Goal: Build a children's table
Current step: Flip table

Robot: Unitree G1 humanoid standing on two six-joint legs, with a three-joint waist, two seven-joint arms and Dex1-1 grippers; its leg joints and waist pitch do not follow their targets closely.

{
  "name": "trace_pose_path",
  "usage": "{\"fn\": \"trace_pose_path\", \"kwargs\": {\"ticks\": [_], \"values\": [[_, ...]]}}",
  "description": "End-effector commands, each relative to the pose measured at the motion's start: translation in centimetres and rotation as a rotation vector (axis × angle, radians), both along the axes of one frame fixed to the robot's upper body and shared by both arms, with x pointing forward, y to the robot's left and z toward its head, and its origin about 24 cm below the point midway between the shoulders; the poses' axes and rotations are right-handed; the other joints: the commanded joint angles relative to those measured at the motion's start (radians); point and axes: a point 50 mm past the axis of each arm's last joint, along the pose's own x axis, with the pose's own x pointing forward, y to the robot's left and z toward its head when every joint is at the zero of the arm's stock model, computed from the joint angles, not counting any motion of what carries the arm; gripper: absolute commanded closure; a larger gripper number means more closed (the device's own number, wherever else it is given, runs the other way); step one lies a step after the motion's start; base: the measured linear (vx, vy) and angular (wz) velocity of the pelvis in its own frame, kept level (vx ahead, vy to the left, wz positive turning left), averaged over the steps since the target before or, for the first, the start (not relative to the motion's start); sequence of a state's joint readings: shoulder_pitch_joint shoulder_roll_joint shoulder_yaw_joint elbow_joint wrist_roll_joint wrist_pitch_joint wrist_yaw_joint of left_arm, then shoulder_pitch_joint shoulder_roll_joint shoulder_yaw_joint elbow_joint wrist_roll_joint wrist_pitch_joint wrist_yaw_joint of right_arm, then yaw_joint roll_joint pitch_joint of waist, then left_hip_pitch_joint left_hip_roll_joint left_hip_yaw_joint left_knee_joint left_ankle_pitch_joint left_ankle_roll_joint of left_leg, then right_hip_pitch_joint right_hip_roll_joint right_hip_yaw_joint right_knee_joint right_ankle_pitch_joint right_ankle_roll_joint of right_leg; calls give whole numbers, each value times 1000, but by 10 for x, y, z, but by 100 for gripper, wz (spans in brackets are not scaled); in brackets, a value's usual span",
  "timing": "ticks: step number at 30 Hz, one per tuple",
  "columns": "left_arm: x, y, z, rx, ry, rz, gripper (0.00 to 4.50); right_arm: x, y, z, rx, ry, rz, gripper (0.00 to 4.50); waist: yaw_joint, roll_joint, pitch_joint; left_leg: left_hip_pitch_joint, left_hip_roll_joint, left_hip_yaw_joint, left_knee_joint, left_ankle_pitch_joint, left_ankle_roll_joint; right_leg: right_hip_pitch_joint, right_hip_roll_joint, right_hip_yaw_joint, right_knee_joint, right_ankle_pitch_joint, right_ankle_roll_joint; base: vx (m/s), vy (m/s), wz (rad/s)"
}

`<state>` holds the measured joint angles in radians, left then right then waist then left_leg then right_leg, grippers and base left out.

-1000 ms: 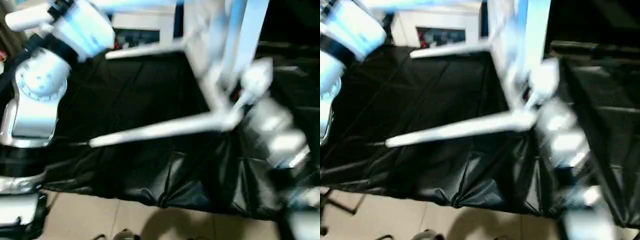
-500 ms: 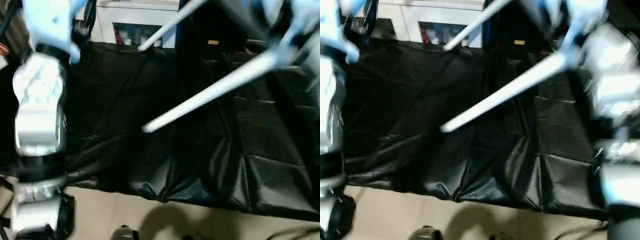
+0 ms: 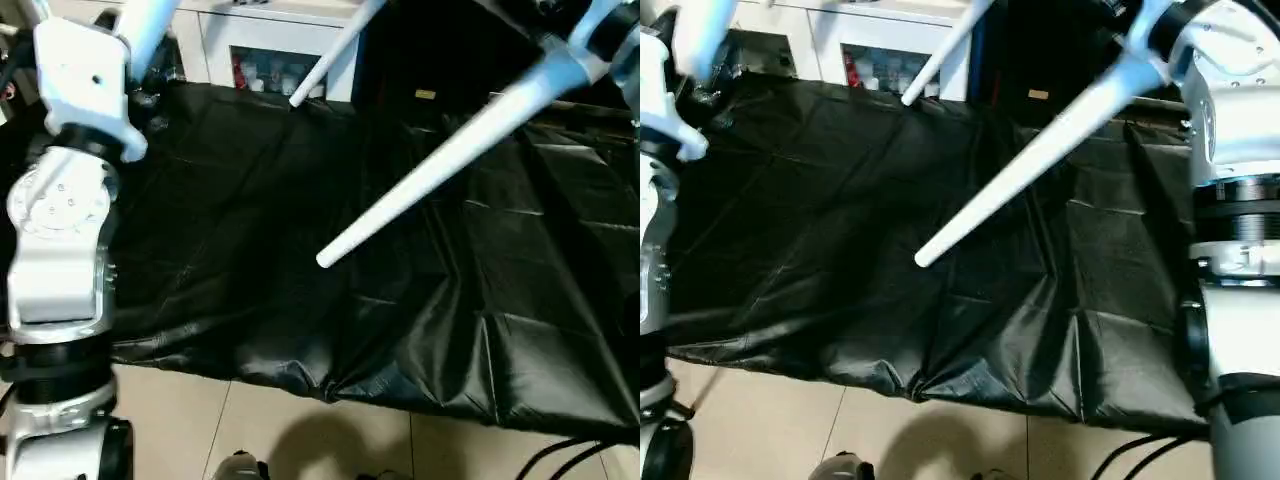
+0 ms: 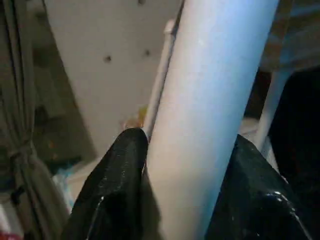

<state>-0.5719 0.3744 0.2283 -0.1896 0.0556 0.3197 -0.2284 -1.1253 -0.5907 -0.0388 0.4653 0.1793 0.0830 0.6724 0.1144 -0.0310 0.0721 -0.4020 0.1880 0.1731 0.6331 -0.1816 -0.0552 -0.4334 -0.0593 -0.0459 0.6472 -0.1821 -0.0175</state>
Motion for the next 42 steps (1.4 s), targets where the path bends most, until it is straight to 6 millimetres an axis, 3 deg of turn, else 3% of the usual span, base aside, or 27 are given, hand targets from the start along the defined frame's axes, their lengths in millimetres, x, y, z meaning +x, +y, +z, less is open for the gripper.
{"fn": "trace_pose_path", "kwargs": {"ticks": [1, 4, 6, 8, 9, 15, 16, 18, 19, 20, 21, 22, 23, 26, 29, 34, 42], "values": [[5, -1, -15, -36, 79, 1, 249, -8, 3, 8, 23, -40, 89, 64, -2, -5, -79, 21, 32, -8, -67, -196, 15, 56, -64, 38, -77, -208, -166, 0, 0, 0], [6, -1, -15, -35, 81, 1, 258, -15, 5, 10, 32, -68, 169, 42, 1, -5, -79, 23, 32, -8, -68, -208, 15, 54, -64, 38, -79, -221, -166, 0, 0, 0], [7, -1, -15, -30, 84, 1, 266, -21, 7, 10, 28, -79, 219, 20, 3, 4, -78, 23, 32, -9, -70, -212, 14, 53, -63, 38, -81, -222, -160, 0, 0, 0], [7, -2, -15, -29, 86, 1, 268, -27, 8, 10, 29, -97, 256, 14, 5, 1, -80, 25, 33, -11, -71, -216, 11, 53, -62, 36, -80, -222, -160, 0, 0, 0], [7, -2, -15, -28, 86, 1, 273, -31, 7, 13, 60, -117, 288, 2, 8, 5, -80, 26, 33, -11, -71, -221, 8, 51, -63, 36, -80, -224, -161, 0, 0, 0], [7, 1, -16, -23, 76, -3, 277, -52, 5, 18, 200, -114, 459, 0, 21, 0, -80, 25, 32, -12, -73, -217, 13, 53, -62, 37, -84, -241, -137, 0, 0, 0], [7, 2, -16, -16, 71, 0, 277, -59, 5, 3, 175, -28, 497, 0, 22, -4, -79, 25, 32, -12, -75, -211, 16, 54, -62, 37, -86, -239, -132, 0, 0, 0], [7, 4, -16, -12, 70, 1, 278, -63, 6, -16, 122, 67, 485, 0, 30, 2, -78, 27, 37, -14, -78, -196, 15, 52, -62, 38, -85, -215, -124, 0, 0, 0], [7, 4, -16, -10, 69, 2, 278, -65, 8, -30, 91, 123, 481, 0, 27, 0, -82, 26, 34, -15, -79, -196, 7, 57, -63, 35, -87, -219, -123, 0, 0, 0], [7, 5, -16, -7, 69, 2, 279, -69, 11, -54, 64, 217, 491, 0, 25, 2, -83, 23, 32, -15, -78, -195, 1, 58, -65, 36, -86, -221, -123, 0, 0, 0], [7, 5, -16, -6, 69, 1, 279, -69, 11, -58, 63, 231, 492, 0, 27, 1, -82, 24, 32, -14, -79, -198, 0, 58, -64, 36, -91, -233, -118, 0, 0, 0], [8, 5, -16, 0, 69, -3, 280, -73, 14, -84, 53, 328, 486, 0, 24, -1, -81, 24, 32, -15, -80, -221, -5, 56, -66, 35, -93, -268, -113, 0, 0, 0], [8, 5, -15, 1, 69, -4, 281, -73, 14, -86, 52, 337, 484, 0, 27, 7, -81, 26, 33, -17, -81, -227, -8, 56, -68, 35, -96, -283, -107, 0, 0, 0], [10, 2, -14, 15, 67, -26, 282, -76, 15, -136, 80, 519, 372, 0, 25, 11, -80, 29, 33, -20, -84, -265, -22, 49, -66, 34, -103, -315, -103, 0, 0, 0], [11, 2, -14, 20, 66, -33, 283, -80, 13, -153, 87, 604, 333, 0, 24, 12, -80, 28, 32, -21, -85, -272, -30, 51, -66, 34, -104, -317, -101, 0, 0, 0], [13, 2, -15, 31, 71, -40, 284, -72, -7, -207, 81, 789, 62, 0, 22, 14, -78, 33, 33, -22, -85, -292, -45, 46, -68, 33, -104, -328, -110, 0, 0, 0], [12, 3, -15, 42, 66, -41, 284, -46, -1, -234, 208, 781, -86, 0, 18, 13, -80, 29, 33, -23, -86, -285, -49, 50, -72, 32, -97, -291, -130, 0, 0, 0]]}}
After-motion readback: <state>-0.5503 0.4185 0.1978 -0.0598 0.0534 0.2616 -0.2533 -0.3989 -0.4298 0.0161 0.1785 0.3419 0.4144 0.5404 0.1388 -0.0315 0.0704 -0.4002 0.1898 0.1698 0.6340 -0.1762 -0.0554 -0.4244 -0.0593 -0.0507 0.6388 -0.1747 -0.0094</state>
